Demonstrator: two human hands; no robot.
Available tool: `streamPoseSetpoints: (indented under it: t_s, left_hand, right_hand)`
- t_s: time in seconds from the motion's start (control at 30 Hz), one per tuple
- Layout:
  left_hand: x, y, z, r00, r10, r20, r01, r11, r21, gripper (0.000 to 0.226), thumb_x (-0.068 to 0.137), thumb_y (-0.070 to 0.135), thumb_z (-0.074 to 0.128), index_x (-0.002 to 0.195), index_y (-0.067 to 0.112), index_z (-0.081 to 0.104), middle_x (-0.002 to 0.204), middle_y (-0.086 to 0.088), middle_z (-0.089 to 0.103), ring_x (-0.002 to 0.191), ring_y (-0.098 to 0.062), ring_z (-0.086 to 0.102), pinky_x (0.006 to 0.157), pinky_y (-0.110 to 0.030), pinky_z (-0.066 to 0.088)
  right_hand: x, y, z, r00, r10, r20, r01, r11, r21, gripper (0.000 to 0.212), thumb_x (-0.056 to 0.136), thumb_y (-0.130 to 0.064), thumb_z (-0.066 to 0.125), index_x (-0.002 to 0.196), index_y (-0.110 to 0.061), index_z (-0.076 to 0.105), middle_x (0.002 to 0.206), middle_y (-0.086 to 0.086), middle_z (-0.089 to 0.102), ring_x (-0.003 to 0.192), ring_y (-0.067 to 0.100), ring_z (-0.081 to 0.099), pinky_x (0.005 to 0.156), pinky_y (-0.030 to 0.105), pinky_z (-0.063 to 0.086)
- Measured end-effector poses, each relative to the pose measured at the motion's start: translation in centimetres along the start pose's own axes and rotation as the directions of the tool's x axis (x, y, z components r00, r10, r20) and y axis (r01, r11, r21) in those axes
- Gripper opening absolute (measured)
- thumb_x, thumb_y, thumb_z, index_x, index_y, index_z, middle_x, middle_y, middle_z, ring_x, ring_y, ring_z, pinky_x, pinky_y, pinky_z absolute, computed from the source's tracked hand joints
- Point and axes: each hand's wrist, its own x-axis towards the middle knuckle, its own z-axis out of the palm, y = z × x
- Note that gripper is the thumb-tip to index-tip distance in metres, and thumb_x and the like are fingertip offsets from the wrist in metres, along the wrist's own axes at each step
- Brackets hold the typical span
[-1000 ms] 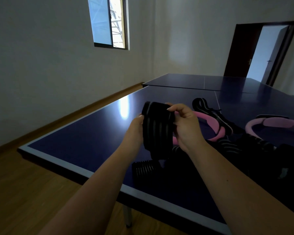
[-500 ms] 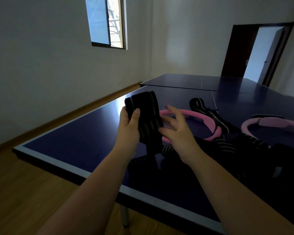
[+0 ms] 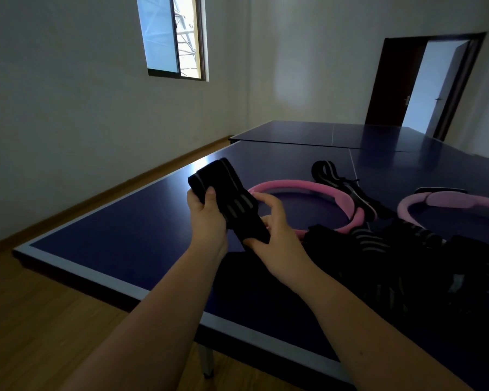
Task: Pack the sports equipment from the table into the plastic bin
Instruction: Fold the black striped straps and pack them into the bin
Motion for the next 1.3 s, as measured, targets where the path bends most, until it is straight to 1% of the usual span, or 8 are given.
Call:
streamPoseSetpoints:
  t_s: [0.17,0.37,0.6,0.83,0.93,1.0,1.13,1.3]
  left_hand:
    - [1.0,-0.4,0.0,0.993,-0.07,-0.093,0.061,0.994,-0.095,0.019,0.107,0.024,0.04,0.115,0.041,0.043,0.127,-0.003,0.059,0.113,-0.022,0.063,0.069,-0.031,0.058]
    - [1.3,-0.6,0.7,0.989,-0.055,-0.136,0.048,0.997,-0.053,0.019,0.107,0.028,0.039,0.121,0.041,0.039,0.118,0.004,0.059,0.107,-0.017,0.063,0.063,-0.024,0.053]
    - [2.6,1.3,0.4,0.986,-0.093,-0.141,0.051,0.96,-0.277,0.033,0.107,0.012,0.039,0.136,0.027,0.034,0.109,-0.002,0.055,0.077,-0.017,0.072,0.059,-0.03,0.06]
    - [1.0,0.5,0.6,0.973,-0.198,0.115,0.203,0.978,-0.034,0.017,0.106,0.013,0.042,0.115,0.024,0.051,0.107,-0.006,0.065,0.09,-0.024,0.068,0.079,-0.046,0.06]
    - [0.4,0.4,0.5,0.947,-0.265,0.182,0.266,0.964,0.015,0.016,0.105,0.018,0.044,0.117,0.021,0.055,0.112,-0.011,0.067,0.092,-0.027,0.068,0.08,-0.047,0.059]
    - [-0.1,0.4,0.4,0.937,-0.264,0.227,0.254,0.964,0.075,0.017,0.105,0.02,0.045,0.119,0.018,0.054,0.109,-0.013,0.067,0.084,-0.027,0.069,0.061,-0.038,0.061]
    - [-1.5,0.1,0.7,0.915,-0.27,0.301,0.2,0.949,0.244,0.022,0.104,0.016,0.048,0.125,0.013,0.053,0.098,-0.016,0.069,0.069,-0.033,0.069,0.061,-0.044,0.062]
    - [-3.3,-0.5,1.6,0.872,-0.276,0.404,0.115,0.918,0.379,0.026,0.105,0.012,0.046,0.129,0.017,0.056,0.1,-0.009,0.073,0.064,-0.032,0.072,0.058,-0.036,0.062]
  right_hand:
    - [0.1,0.2,-0.4,1.0,-0.003,0.011,0.003,1.0,-0.001,0.075,0.088,-0.003,0.068,0.115,-0.065,0.034,0.125,0.007,0.056,0.094,0.007,0.066,0.069,0.015,0.053]
    - [0.1,1.0,0.1,1.0,0.021,0.0,-0.021,0.993,-0.116,0.069,0.088,-0.002,0.065,0.13,-0.048,0.034,0.099,0.004,0.07,0.084,0.02,0.071,0.076,0.052,0.059]
    - [-0.7,1.4,0.4,0.998,0.037,0.056,-0.023,0.973,-0.232,0.079,0.085,0.002,0.062,0.135,-0.051,0.032,0.081,-0.002,0.065,0.072,0.009,0.064,0.074,0.027,0.056]
    - [-0.2,1.0,-0.1,0.918,-0.068,-0.391,0.102,0.993,0.066,0.076,0.086,0.0,0.072,0.123,-0.054,0.034,0.1,-0.008,0.054,0.078,-0.002,0.06,0.074,0.013,0.049]
    - [-0.3,1.1,-1.1,0.931,-0.129,-0.343,0.145,0.989,0.021,0.055,0.086,-0.008,0.074,0.121,-0.044,0.052,0.107,-0.014,0.05,0.09,-0.008,0.054,0.078,0.015,0.047]
    - [-0.3,0.9,-1.6,0.92,-0.218,-0.326,0.198,0.976,-0.094,0.036,0.086,-0.012,0.075,0.1,-0.043,0.067,0.104,-0.023,0.047,0.101,-0.001,0.053,0.085,0.021,0.045]
    - [-0.3,-0.1,-2.0,0.881,-0.284,-0.38,0.265,0.959,-0.101,0.032,0.087,-0.006,0.071,0.078,-0.035,0.061,0.091,-0.011,0.052,0.088,0.0,0.053,0.078,0.009,0.038]
    - [0.4,-0.2,-3.5,0.849,-0.101,-0.519,0.16,0.985,0.071,0.011,0.091,-0.01,0.068,0.084,-0.017,0.063,0.098,-0.001,0.053,0.084,-0.004,0.056,0.079,0.011,0.045]
